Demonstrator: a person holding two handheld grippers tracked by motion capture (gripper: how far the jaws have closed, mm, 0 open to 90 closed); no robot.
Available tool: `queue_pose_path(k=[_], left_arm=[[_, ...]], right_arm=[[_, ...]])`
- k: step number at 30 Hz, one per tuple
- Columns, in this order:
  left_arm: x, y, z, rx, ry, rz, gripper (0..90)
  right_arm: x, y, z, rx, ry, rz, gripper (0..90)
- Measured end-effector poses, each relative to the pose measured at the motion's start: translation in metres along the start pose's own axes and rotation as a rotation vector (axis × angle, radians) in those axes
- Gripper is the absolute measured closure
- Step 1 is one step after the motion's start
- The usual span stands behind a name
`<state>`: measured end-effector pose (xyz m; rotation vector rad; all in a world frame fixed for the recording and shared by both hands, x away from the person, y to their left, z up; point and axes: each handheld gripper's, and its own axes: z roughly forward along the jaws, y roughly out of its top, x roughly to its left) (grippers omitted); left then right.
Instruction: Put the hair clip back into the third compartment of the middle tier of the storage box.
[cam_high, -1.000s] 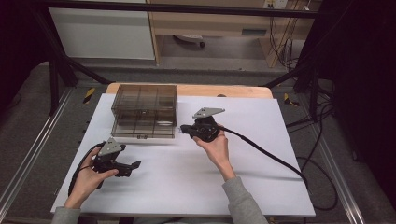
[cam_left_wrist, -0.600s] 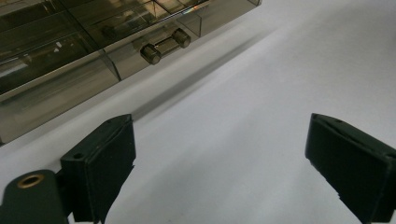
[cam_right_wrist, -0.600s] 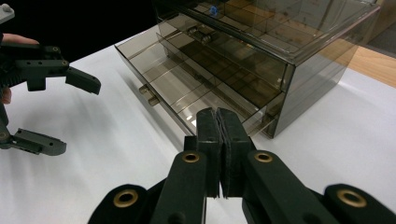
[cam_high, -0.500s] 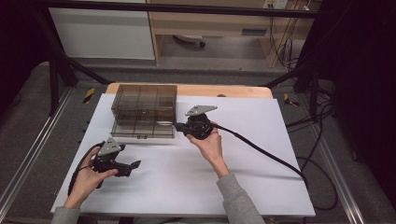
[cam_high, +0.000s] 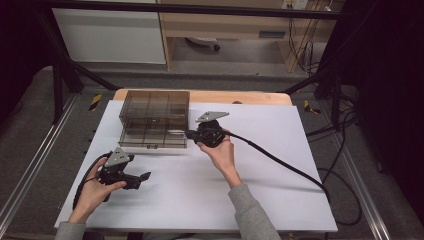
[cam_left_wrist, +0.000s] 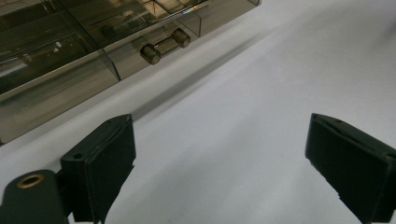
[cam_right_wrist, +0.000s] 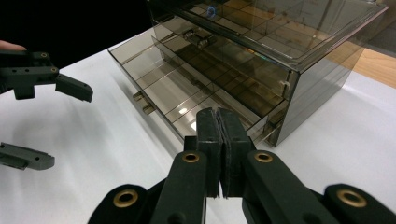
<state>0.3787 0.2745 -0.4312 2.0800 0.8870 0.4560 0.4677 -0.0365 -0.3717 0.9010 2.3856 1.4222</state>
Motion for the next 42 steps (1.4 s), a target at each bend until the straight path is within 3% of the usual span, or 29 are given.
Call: queue_pose_path(k=[13,24,42], left_arm=[[0.0,0.0,0.0,-0.001,-0.001,0.001,8.4],[0.0,0.0,0.0,-0.002,-0.001,0.001,8.3],[0.0,0.0,0.0,-0.004,-0.002,0.0,8.3]], right_arm=[[-0.002,-0.002,0.008,0.003,-0.005,0.015,89.4],[0.001,0.0,0.019,0.016,-0.009,0.0,89.3],[-0.001,-0.001,0.031,-0.003,-0.014,0.025,89.3]])
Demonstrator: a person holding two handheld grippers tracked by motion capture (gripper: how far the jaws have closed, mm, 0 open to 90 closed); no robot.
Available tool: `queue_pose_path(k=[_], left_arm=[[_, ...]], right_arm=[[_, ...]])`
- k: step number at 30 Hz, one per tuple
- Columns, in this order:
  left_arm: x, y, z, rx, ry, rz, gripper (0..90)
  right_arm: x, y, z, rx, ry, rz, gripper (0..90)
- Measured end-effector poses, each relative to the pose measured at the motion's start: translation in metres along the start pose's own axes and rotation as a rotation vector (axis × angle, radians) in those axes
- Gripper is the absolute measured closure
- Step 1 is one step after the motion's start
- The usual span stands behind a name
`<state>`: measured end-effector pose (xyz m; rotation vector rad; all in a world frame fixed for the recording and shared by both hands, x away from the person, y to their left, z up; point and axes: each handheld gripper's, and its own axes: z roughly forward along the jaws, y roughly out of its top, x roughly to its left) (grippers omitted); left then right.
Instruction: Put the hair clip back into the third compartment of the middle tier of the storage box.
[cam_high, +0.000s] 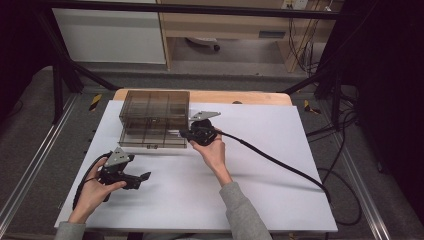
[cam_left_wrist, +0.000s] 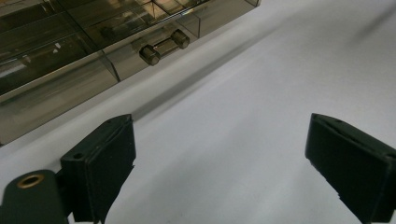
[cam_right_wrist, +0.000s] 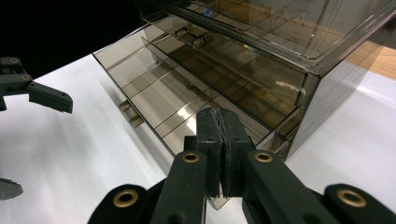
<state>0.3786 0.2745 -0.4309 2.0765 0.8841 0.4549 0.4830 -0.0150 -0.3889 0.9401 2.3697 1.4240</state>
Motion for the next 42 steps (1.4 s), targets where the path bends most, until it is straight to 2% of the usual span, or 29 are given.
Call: queue_pose_path(k=[7,19,33,37,42], left_arm=[[0.0,0.0,0.0,-0.002,0.0,-0.001,8.4],[0.0,0.0,0.0,-0.001,0.0,0.0,8.3],[0.0,0.0,0.0,0.0,-0.001,0.001,8.4],[0.0,0.0,0.0,0.0,-0.001,0.001,8.3],[0.0,0.0,0.0,-0.003,0.0,0.001,8.3]], right_arm=[[0.005,0.004,0.008,0.014,0.0,-0.021,89.3],[0.003,-0.004,0.021,0.042,0.0,-0.002,89.3],[0.003,-0.013,0.03,0.076,-0.005,-0.011,88.8],[0.002,-0.012,0.029,0.071,-0.011,-0.021,84.9],[0.002,-0.007,0.023,0.055,-0.025,-0.028,73.1]])
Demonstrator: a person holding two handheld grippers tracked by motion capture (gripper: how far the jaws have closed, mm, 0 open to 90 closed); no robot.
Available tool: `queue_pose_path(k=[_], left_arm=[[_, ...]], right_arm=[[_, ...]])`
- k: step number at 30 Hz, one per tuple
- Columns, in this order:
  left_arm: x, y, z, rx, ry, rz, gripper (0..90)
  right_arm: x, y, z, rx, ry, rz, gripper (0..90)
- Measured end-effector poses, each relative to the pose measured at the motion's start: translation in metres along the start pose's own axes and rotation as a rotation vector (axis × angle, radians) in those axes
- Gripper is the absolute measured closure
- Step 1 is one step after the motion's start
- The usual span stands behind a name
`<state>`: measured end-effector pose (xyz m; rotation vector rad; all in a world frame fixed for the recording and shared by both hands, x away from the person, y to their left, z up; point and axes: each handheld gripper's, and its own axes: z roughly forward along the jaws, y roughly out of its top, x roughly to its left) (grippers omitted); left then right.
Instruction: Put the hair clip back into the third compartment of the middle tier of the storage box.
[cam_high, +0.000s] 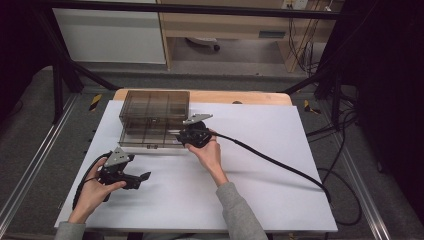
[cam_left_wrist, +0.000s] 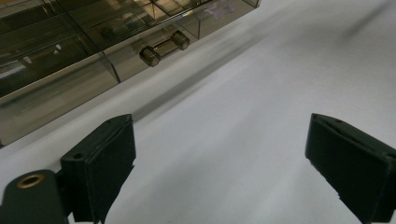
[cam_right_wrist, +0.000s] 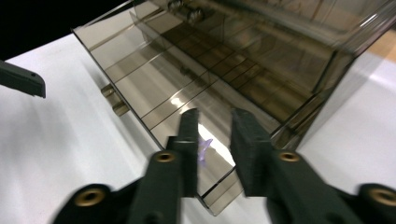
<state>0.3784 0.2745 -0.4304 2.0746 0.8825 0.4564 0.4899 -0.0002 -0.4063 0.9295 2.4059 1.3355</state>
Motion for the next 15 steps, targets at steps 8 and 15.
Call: queue_pose_path(k=[8,15], left_arm=[[-0.001,0.0,0.001,0.004,-0.003,0.004,8.3],[-0.001,0.0,0.001,0.003,-0.003,0.003,8.3]], right_arm=[[0.002,0.006,-0.02,-0.015,-0.028,-0.027,47.5],[0.0,0.003,-0.041,-0.021,-0.023,-0.01,31.8]])
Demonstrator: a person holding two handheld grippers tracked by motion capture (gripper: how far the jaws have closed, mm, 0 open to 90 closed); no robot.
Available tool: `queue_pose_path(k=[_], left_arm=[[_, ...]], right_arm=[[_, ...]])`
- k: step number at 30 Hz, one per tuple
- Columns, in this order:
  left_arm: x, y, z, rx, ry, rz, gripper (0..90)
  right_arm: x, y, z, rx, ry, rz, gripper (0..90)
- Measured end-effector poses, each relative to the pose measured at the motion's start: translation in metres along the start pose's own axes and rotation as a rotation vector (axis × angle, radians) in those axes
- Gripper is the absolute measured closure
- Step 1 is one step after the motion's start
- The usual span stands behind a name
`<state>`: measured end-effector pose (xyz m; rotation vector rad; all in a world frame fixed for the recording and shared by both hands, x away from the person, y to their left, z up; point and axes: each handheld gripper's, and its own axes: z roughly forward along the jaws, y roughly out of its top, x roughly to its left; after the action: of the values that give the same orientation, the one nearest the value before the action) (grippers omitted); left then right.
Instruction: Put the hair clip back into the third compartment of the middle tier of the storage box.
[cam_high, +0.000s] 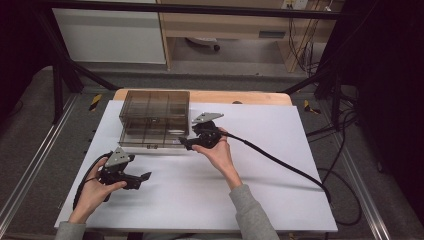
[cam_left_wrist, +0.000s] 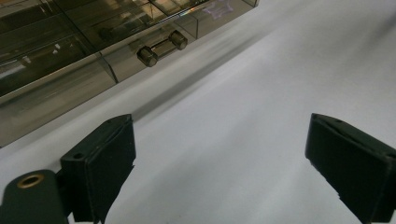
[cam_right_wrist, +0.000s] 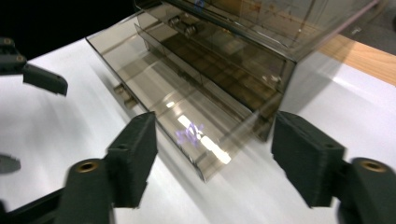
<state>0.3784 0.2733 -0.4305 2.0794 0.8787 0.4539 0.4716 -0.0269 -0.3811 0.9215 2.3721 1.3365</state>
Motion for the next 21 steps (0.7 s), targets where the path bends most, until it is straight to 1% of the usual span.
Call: queue_pose_path(k=[3,8,10,13,16,21], left_arm=[[0.0,0.0,0.0,0.001,0.0,0.001,8.3],[0.0,0.0,0.0,0.002,-0.002,0.001,8.3],[0.0,0.0,0.001,0.004,-0.002,0.002,8.3],[0.0,0.0,0.001,0.003,-0.003,0.0,8.3],[0.0,0.0,0.001,0.003,-0.003,-0.001,8.3],[0.0,0.0,0.001,0.004,-0.003,-0.003,8.3]], right_arm=[[-0.002,-0.002,-0.009,0.011,-0.002,-0.002,27.0],[-0.006,-0.008,-0.024,0.03,0.013,0.013,17.0],[-0.008,-0.01,-0.03,0.036,0.01,0.022,13.4],[-0.011,-0.014,-0.038,0.038,0.015,0.036,10.0],[-0.014,-0.019,-0.045,0.048,0.012,0.039,7.4],[-0.019,-0.028,-0.055,0.059,-0.002,0.046,4.9]])
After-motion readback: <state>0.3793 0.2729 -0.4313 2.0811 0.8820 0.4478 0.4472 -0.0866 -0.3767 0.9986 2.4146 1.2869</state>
